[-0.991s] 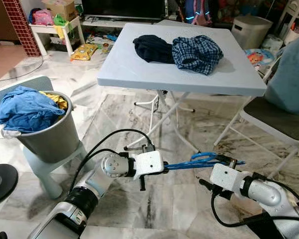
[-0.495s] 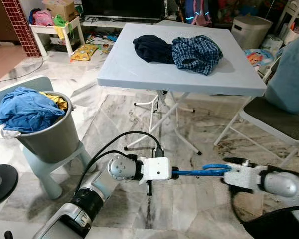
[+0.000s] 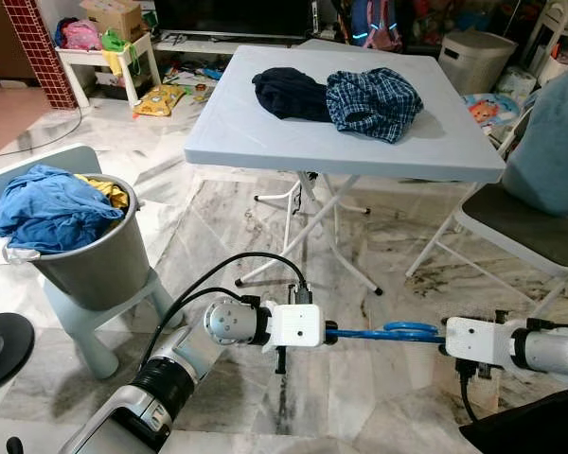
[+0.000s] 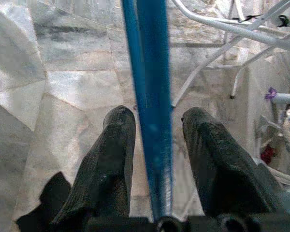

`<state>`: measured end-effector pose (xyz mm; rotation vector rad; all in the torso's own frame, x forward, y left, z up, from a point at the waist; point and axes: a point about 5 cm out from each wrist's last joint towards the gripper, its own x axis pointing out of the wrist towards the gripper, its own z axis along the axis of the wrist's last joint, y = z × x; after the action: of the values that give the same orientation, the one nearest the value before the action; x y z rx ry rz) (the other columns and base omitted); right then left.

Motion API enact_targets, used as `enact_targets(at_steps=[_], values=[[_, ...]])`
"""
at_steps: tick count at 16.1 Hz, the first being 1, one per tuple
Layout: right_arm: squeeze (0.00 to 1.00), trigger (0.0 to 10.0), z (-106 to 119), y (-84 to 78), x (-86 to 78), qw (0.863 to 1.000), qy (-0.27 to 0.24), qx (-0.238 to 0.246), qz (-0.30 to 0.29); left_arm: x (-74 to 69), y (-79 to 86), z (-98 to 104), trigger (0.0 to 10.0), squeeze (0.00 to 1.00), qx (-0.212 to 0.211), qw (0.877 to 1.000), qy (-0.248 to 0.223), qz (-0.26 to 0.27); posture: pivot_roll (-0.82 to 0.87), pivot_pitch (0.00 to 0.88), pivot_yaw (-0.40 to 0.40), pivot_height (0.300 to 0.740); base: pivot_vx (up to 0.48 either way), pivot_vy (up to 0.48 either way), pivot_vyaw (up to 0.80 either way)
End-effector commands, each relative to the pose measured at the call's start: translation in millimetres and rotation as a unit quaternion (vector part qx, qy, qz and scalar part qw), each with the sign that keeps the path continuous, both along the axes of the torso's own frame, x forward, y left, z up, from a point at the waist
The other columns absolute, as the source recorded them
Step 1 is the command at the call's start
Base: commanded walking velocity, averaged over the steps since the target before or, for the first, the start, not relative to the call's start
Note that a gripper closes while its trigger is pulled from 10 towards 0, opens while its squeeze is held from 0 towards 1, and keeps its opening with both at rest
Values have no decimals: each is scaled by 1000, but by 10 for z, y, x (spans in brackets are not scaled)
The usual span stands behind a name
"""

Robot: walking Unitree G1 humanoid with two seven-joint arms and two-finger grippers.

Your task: Hang hanger

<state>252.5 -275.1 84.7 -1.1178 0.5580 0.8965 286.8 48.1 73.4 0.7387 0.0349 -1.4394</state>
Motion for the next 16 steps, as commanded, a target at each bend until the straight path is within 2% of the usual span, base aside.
enact_targets(at_steps=[1, 5, 15, 16], values=[[0, 0, 9, 7, -16, 1000, 7, 10, -3, 8, -8, 17, 10000, 0, 4, 1000, -10, -6, 59, 0, -25, 740, 0, 0, 0], [0, 0, -46, 22, -79, 999, 31, 22, -6, 14, -5, 21, 10000, 0, 5, 1000, -12, -6, 60, 0, -25, 740, 0, 0, 0], [0, 0, -74, 23, -116, 999, 38, 28, -15, 10, -12, 1, 10000, 0, 3, 1000, -3, 1, 52, 0, -19, 740, 0, 0, 0], [0, 0, -71, 10, -116, 999, 37, 27, -16, 17, -5, -12, 10000, 1000, -1, 1000, 4, 12, 51, 0, -19, 740, 0, 0, 0]])
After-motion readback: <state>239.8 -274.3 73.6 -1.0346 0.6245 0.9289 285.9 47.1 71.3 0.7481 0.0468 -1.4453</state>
